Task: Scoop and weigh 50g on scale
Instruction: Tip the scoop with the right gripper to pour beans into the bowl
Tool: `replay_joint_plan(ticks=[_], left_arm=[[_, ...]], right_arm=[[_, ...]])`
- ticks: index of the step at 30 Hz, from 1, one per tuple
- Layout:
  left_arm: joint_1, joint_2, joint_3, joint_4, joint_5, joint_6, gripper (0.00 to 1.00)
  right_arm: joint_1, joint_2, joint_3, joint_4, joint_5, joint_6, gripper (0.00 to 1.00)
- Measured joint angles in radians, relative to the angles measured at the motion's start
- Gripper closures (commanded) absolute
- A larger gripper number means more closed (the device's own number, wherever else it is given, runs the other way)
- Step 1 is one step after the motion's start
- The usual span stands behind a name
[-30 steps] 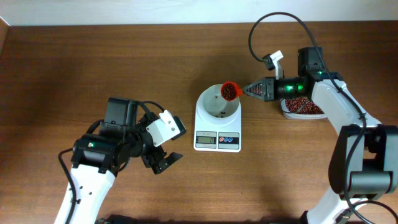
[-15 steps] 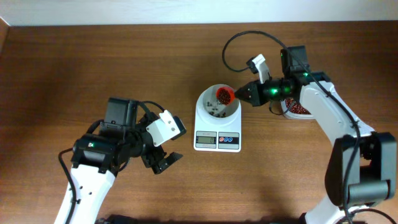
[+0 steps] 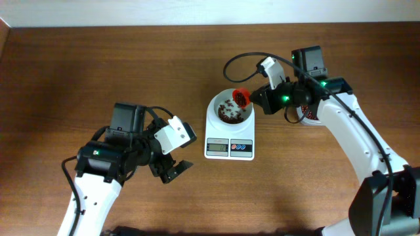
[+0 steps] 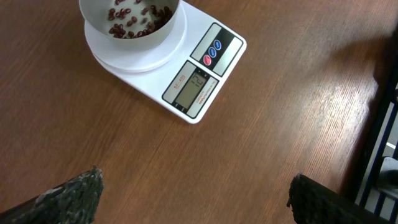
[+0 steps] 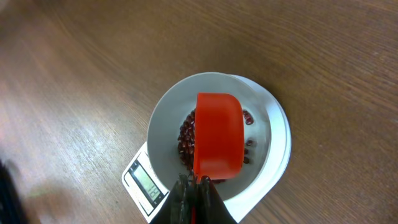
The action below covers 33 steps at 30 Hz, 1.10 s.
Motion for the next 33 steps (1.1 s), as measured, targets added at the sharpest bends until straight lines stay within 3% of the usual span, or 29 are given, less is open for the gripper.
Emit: replay_joint_plan(ticks=[5, 18, 33], left_arm=[[0.000, 0.000, 0.000, 0.000, 0.000, 0.000, 0.01], [0.000, 0.000, 0.000, 0.000, 0.000, 0.000, 0.01], [0.000, 0.000, 0.000, 0.000, 0.000, 0.000, 0.01]], right_arm=[[0.078, -0.002, 0.000, -0.019, 0.122, 0.000, 0.96], [0.085, -0.012, 0.000, -0.004, 0.251, 0.004, 0.96], [0.092, -0.025, 0.000, -0.039, 0.197, -0.034, 0.96]])
